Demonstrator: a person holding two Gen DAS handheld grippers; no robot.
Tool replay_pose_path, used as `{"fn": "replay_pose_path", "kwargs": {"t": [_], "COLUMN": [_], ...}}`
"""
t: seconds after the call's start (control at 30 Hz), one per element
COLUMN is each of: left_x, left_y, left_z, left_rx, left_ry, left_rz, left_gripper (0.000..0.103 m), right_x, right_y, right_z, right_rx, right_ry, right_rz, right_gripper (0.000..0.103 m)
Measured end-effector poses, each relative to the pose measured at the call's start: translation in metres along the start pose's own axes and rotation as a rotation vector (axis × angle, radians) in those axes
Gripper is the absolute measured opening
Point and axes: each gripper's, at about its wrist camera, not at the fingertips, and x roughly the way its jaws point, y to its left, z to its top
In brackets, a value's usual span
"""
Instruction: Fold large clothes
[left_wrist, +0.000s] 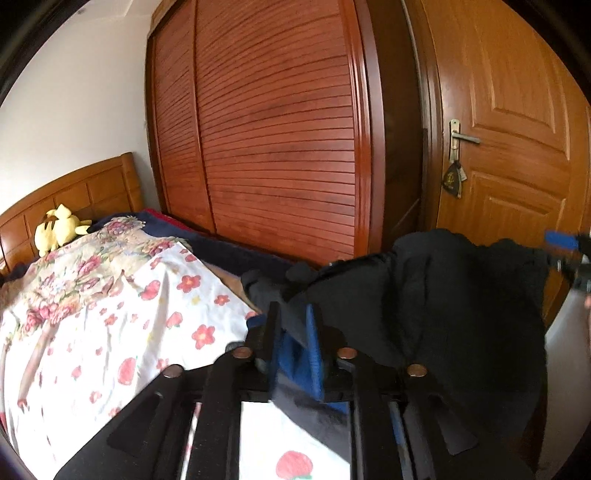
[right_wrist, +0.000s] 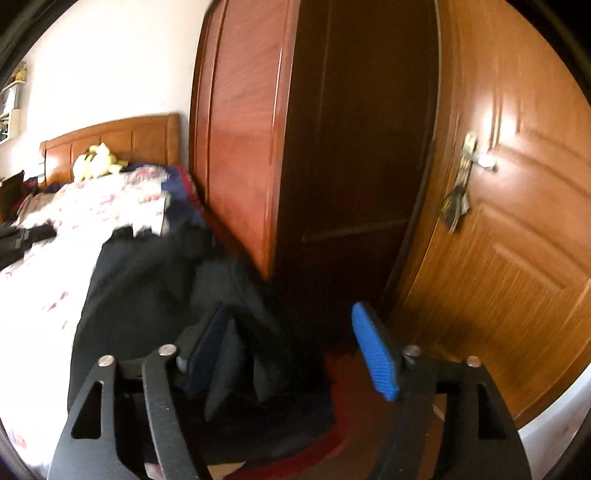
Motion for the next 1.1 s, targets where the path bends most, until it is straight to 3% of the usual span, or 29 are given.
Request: {"fn": "replay_pose_path", "kwargs": {"t": [0.13,0.2,0.3,0.33,0.43,0.53,0.67,0.73,0.87,0.93,1.0,1.1], "left_x": [-0.026,-0.041,-0.057,-0.061,-0.066,-0.077,-0.089,-0.094,-0.098,-0.102,-0.108,-0.116], "left_y": [0.004,0.004,0.004,0.005,0.006,0.005,0.008,0.01,0.012,0.013,0.014,0.015], "left_z": [-0.025,-0.036,-0.045,-0.047,-0.048,-0.048,-0.052,-0.055,-0.055,-0.055,-0.055,-0.056], "left_rx": [-0.034,-0.046,-0.057,-0.068,-0.079,-0.059,-0.062,-0.072,-0.076,-0.076,-0.081,-0.084], "left_ry": [0.0,-0.005,-0.01,-0.008,0.001,-0.003,-0.009,-0.009,-0.001,0.001,-0.007,-0.014], "left_rz": [-0.02,-0.024,-0.03,-0.033,-0.046,-0.042,-0.062,-0.065,-0.063,-0.061,-0.059,-0.047], "left_gripper": [0.032,0.042,0.053,0.055,0.064,0.07,0.072,0.072,0.073,0.074,0.076,0.08], "right_x": [-0.012,-0.013,0.002,0.006,0.034,0.066,0.102,0.11,0.106,0.097,0.079,0.074], "right_y": [0.007,0.021,0.046,0.05,0.064,0.062,0.043,0.039,0.036,0.04,0.045,0.057], "right_z": [0.009,0.011,0.017,0.015,0.013,-0.003,-0.029,-0.04,-0.034,-0.026,-0.018,-0.015], "right_rx": [-0.021,-0.036,-0.059,-0.057,-0.042,-0.045,0.014,0.038,0.057,0.039,0.025,0.005], "right_ry": [-0.105,-0.119,-0.076,-0.058,0.03,0.159,0.314,0.351,0.348,0.3,0.233,0.223], "right_rz": [0.085,0.14,0.27,0.29,0.342,0.289,0.208,0.174,0.153,0.125,0.151,0.168], "right_gripper": [0.074,0.074,0.071,0.061,0.05,0.049,0.049,0.049,0.049,0.049,0.049,0.049]}}
